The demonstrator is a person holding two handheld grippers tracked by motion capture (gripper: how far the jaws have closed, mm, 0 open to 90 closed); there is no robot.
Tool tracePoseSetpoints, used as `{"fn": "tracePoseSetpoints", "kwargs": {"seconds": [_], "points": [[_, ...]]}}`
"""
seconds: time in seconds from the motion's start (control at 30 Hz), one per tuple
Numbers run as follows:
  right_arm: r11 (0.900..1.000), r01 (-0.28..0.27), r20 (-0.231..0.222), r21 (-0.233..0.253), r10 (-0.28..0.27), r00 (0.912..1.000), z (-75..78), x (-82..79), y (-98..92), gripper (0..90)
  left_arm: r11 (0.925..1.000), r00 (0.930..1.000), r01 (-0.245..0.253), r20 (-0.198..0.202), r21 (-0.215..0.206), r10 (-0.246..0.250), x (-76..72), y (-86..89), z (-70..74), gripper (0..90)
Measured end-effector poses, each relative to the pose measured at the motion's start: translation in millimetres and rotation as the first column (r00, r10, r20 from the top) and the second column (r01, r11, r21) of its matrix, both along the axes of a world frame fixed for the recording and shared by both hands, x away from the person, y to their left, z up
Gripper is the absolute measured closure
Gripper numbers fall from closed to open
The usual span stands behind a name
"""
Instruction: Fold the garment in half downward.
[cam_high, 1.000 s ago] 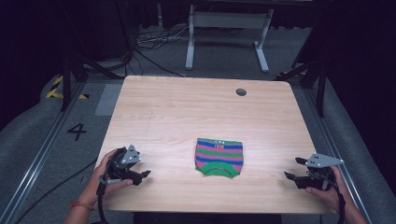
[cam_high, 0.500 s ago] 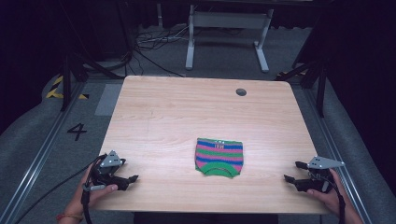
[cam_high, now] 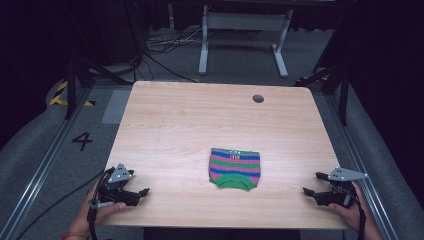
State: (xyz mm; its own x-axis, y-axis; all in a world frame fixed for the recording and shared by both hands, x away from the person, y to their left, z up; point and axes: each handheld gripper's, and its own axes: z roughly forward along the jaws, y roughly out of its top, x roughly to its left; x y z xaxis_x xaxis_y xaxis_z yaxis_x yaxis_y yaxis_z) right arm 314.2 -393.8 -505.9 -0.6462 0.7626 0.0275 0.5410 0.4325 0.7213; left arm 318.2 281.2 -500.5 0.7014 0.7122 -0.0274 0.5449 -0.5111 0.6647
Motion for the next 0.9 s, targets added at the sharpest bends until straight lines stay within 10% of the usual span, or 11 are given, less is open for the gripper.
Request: {"fn": "tracePoseSetpoints", "kwargs": {"seconds": [0.9], "points": [[0.999,0.04,-0.003,-0.004,-0.04,0.9992,0.0,-1.8,0.2,15.0,0.9999,0.9999,-0.012,-0.004,-0.002,0.012,3.1,-0.3,-0.4,10.7]]}}
